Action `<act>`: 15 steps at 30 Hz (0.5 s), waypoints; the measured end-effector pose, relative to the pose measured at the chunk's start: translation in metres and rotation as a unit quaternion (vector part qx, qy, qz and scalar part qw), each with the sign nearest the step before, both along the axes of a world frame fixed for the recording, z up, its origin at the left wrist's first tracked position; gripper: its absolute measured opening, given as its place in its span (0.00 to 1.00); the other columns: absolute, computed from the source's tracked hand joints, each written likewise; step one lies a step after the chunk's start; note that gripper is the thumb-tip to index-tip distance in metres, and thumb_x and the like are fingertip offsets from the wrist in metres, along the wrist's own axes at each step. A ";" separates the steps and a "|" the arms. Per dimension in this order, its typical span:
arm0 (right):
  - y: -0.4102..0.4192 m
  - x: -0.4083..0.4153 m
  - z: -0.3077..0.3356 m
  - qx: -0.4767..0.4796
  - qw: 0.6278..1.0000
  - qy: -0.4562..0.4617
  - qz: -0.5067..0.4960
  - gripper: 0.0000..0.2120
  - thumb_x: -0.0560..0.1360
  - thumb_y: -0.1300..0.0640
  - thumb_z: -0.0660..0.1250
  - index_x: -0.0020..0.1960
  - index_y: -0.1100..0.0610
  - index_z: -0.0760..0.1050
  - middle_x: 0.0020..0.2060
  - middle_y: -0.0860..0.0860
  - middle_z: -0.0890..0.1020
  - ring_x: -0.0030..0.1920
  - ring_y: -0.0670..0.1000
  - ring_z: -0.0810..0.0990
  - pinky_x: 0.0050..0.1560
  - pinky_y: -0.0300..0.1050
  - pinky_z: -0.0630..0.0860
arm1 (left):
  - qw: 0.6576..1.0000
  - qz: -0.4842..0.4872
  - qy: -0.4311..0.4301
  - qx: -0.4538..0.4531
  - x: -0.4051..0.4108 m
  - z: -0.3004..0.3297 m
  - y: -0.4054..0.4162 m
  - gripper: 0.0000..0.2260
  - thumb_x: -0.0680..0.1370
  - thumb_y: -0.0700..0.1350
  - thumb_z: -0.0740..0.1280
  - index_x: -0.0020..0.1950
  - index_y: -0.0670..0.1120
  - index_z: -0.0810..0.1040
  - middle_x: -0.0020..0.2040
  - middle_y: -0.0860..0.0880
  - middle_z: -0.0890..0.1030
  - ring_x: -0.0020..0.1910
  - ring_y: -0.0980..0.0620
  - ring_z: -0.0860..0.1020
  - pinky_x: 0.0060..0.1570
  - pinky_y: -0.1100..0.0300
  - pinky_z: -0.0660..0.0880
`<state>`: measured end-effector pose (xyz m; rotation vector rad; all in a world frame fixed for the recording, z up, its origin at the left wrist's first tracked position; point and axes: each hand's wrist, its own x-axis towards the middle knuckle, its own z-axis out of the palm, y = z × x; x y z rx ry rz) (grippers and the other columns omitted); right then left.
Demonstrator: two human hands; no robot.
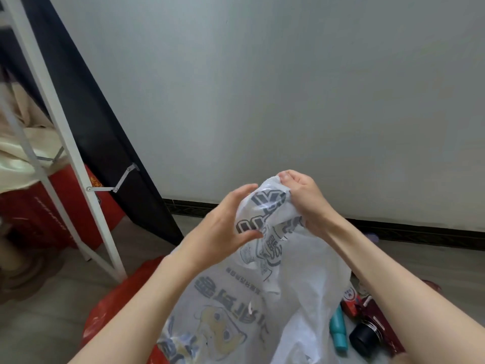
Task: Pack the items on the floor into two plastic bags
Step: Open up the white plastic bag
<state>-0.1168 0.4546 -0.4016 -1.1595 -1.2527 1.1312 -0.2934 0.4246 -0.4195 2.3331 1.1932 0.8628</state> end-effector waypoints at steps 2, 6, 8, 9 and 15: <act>0.002 0.000 -0.003 0.007 1.000 -0.014 -0.024 0.14 0.80 0.57 0.56 0.37 0.56 0.72 0.29 0.48 0.76 0.27 0.43 0.75 0.30 0.36 0.71 | 0.997 0.007 -0.019 0.078 0.005 0.001 0.001 0.19 0.73 0.45 0.70 0.62 0.47 0.71 0.51 0.61 0.74 0.46 0.64 0.73 0.47 0.78 0.66; 0.010 0.013 -0.018 0.049 0.980 -0.158 -0.106 0.04 0.77 0.59 0.61 0.44 0.55 0.73 0.37 0.47 0.76 0.40 0.47 0.74 0.43 0.38 0.70 | 0.991 0.044 -0.056 0.113 -0.001 0.007 0.007 0.05 0.74 0.42 0.68 0.45 0.41 0.80 0.37 0.50 0.83 0.36 0.57 0.78 0.38 0.64 0.73; 0.005 0.015 -0.019 0.145 0.959 -0.197 -0.141 0.03 0.77 0.60 0.61 0.46 0.55 0.73 0.41 0.49 0.77 0.41 0.43 0.74 0.43 0.30 0.69 | 0.987 0.125 -0.073 0.069 -0.004 0.012 0.009 0.05 0.75 0.42 0.69 0.43 0.41 0.82 0.35 0.51 0.82 0.34 0.57 0.78 0.37 0.68 0.72; -0.001 0.014 -0.018 0.213 0.941 -0.213 -0.153 0.02 0.76 0.59 0.62 0.47 0.56 0.73 0.43 0.50 0.76 0.41 0.42 0.74 0.43 0.27 0.69 | 0.980 0.175 -0.082 0.043 -0.006 0.013 0.011 0.05 0.75 0.42 0.69 0.43 0.41 0.82 0.35 0.51 0.81 0.35 0.57 0.78 0.37 0.69 0.71; -0.018 0.000 -0.028 0.406 0.792 -0.456 -0.030 0.26 0.72 0.46 0.64 0.64 0.61 0.69 0.60 0.55 0.76 0.61 0.52 0.72 0.63 0.45 0.69 | 0.954 0.234 -0.163 -0.096 -0.023 0.023 0.016 0.07 0.75 0.46 0.67 0.41 0.46 0.83 0.37 0.51 0.83 0.38 0.58 0.77 0.40 0.65 0.70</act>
